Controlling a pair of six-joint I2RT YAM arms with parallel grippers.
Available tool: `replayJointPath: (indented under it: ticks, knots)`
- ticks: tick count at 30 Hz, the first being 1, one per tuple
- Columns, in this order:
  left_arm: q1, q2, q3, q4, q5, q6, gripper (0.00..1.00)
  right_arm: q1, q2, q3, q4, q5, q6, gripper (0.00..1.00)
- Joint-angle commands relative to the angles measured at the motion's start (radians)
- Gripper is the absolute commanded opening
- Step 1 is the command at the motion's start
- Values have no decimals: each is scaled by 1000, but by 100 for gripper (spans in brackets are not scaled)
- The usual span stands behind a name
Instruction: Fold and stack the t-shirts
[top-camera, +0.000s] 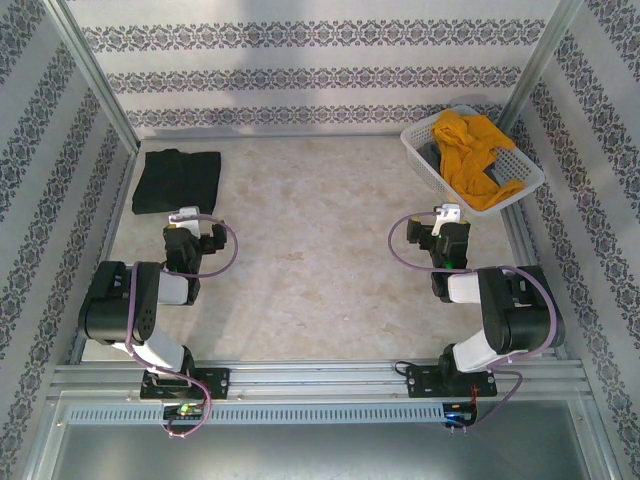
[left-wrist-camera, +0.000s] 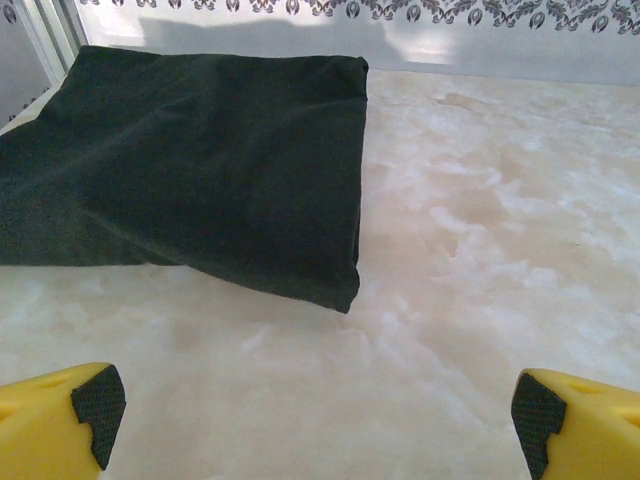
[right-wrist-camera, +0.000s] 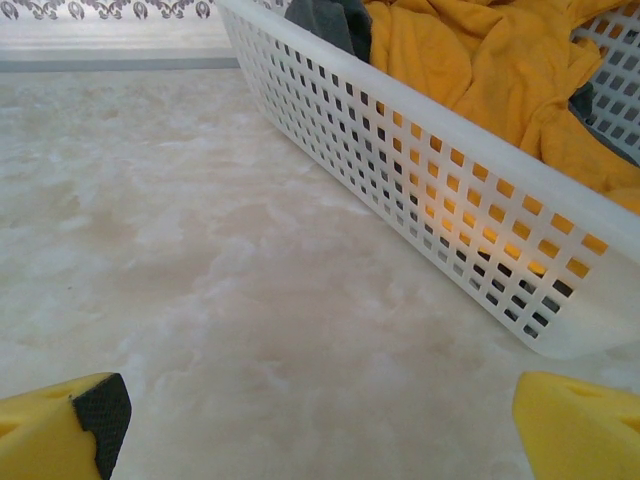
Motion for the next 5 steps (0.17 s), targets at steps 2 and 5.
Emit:
replayJointPath:
  ticks: [2, 5]
  knots:
    - [-8, -6, 2, -1, -5, 14, 100, -5, -2, 16, 29, -30, -8, 98]
    - [-20, -7, 15, -26, -35, 19, 100, -3, -8, 11, 35, -26, -11, 98]
